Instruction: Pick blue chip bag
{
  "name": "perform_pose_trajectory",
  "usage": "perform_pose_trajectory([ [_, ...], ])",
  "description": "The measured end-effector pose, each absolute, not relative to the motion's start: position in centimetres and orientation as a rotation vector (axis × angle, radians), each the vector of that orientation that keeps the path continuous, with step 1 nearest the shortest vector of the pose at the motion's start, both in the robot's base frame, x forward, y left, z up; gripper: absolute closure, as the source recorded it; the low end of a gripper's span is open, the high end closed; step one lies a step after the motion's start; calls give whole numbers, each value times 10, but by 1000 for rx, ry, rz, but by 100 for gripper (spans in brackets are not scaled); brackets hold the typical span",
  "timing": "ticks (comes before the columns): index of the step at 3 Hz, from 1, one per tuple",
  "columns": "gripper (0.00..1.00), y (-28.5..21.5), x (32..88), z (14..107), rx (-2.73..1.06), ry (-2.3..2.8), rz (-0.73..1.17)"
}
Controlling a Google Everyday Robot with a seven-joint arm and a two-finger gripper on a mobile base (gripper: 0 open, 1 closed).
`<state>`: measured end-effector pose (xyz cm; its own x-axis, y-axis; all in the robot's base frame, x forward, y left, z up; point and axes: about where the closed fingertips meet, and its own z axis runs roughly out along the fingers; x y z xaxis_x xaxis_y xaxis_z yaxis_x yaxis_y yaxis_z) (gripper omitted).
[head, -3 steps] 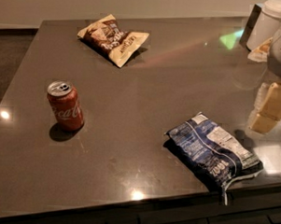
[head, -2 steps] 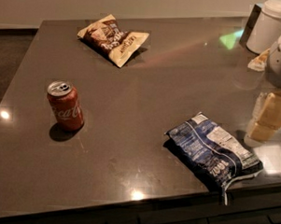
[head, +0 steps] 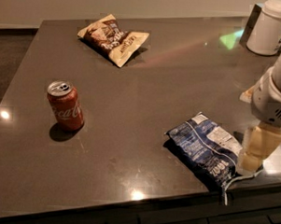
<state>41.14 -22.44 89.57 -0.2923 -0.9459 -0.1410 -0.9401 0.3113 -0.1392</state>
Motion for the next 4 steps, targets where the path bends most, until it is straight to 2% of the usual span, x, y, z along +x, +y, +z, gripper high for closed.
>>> perform_pose_trajectory([
  [3,0,-201,394,843,-1787,2353,102],
  [4,18,-197,392,839,-1797,2339,105],
])
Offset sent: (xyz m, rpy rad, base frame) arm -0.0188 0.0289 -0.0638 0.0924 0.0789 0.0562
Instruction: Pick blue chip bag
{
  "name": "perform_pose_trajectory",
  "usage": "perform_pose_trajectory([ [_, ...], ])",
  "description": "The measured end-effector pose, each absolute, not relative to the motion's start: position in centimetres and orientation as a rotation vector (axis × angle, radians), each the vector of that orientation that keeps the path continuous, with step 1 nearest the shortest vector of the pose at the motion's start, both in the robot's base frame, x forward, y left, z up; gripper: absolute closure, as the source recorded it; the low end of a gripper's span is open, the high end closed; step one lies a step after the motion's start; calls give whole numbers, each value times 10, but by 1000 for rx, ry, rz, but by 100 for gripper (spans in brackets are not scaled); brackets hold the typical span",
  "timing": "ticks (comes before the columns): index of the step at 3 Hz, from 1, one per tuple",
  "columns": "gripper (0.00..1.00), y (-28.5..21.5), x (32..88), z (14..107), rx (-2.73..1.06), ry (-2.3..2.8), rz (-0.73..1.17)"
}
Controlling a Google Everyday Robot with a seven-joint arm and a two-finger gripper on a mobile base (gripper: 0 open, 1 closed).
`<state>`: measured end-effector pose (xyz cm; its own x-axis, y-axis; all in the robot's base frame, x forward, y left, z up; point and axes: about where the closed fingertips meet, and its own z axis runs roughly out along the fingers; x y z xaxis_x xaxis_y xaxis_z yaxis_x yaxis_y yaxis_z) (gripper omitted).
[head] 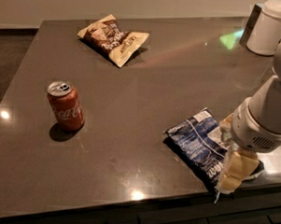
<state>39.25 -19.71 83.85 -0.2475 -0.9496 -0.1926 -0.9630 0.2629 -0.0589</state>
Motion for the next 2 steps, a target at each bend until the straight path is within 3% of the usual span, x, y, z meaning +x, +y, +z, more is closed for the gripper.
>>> perform_pose_trajectory([
  [2,64,-187,397,855,-1782,2308,115],
])
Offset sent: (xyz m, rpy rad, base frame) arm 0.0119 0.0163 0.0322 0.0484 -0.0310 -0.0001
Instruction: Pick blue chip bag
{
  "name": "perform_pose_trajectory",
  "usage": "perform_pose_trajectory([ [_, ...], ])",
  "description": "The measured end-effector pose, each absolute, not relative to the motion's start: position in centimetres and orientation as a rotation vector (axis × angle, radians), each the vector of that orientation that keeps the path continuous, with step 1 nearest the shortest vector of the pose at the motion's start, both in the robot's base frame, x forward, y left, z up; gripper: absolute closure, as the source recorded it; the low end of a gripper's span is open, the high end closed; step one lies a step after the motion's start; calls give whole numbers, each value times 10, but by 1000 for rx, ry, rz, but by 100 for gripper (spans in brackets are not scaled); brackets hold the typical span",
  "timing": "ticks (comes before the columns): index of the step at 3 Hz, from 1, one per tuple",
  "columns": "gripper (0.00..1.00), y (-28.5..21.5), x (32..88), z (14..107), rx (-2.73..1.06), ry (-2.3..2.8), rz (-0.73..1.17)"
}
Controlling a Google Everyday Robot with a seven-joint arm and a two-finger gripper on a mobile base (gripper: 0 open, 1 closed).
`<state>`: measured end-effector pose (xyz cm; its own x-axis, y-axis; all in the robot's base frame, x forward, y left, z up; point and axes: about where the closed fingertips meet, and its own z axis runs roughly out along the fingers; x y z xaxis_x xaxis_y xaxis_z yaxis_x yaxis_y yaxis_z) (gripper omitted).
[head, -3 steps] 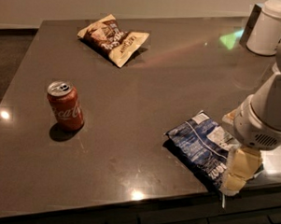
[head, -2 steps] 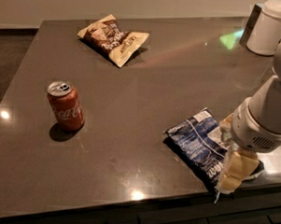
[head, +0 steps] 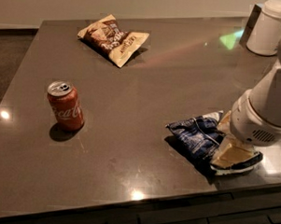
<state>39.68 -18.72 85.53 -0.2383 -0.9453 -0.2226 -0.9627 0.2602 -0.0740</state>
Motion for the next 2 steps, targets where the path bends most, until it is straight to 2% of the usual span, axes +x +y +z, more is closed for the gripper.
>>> perform_pose_trajectory([
  [1,87,-181,407,882,-1772,2280,113],
  [2,100,-173,420,915,-1778,2239,104],
])
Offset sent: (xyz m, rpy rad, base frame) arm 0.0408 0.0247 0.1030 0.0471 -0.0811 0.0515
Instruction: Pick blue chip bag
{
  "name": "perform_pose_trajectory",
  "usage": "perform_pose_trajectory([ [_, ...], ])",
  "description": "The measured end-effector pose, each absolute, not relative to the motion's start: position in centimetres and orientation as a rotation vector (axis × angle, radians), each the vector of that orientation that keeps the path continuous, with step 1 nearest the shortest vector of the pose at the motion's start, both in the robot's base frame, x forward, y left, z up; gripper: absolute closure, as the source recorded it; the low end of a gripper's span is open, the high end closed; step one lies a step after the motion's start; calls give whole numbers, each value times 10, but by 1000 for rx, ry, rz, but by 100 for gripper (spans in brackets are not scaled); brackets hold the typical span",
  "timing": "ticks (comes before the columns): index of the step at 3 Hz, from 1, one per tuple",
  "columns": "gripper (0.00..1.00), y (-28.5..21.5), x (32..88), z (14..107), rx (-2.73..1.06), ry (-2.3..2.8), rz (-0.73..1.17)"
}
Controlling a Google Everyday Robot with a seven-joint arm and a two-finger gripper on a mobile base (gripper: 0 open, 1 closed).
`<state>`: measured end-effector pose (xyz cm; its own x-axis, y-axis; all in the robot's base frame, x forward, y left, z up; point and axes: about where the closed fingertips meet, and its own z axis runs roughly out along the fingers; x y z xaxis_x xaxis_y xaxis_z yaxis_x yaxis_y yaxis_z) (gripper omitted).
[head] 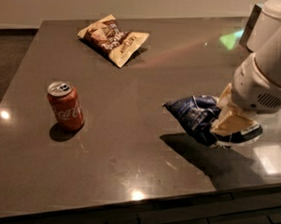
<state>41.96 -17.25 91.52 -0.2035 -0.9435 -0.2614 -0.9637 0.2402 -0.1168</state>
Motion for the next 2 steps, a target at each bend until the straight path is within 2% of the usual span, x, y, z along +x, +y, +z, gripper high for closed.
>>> perform_pose_trajectory([
  [1,100,-155,442,978,-1806,2141,120],
  [2,100,-154,443,978,-1805,2140,119],
])
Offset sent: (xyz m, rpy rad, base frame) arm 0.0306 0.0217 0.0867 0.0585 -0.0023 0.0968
